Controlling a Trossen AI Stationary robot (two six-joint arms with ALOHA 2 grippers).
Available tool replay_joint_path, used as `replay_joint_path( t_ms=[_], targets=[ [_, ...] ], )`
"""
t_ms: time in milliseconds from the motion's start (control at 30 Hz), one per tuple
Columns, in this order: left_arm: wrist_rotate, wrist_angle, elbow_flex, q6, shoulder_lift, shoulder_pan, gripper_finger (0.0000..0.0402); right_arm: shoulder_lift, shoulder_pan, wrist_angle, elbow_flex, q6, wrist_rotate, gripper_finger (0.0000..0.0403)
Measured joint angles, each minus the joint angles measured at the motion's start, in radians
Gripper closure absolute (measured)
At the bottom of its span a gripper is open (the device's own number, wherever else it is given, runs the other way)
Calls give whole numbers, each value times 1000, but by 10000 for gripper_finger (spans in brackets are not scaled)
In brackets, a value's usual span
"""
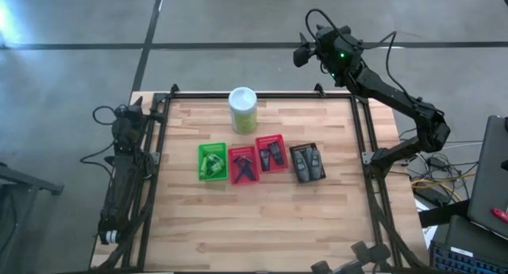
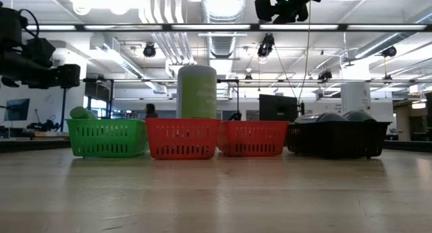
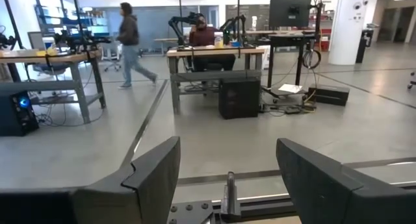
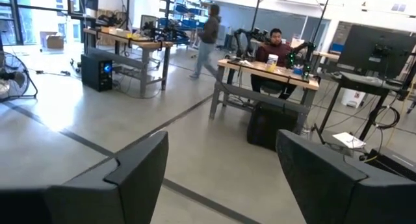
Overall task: Pick & Place Travel size toiletries
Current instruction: Return to Home Position
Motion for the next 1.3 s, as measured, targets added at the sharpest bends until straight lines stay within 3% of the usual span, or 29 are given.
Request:
replay_joint_path(
  t_ms=[900, 1133, 1300],
  targets=[
    [1, 1, 0, -2, 1, -10, 142, 0, 0, 0, 0, 0, 0, 179],
    [0, 2, 0, -2, 1, -11, 142, 0, 0, 0, 0, -22, 0, 168],
    [0, 2, 0, -2, 1, -11, 142, -13, 18, -11, 1, 148, -5, 150]
  ],
)
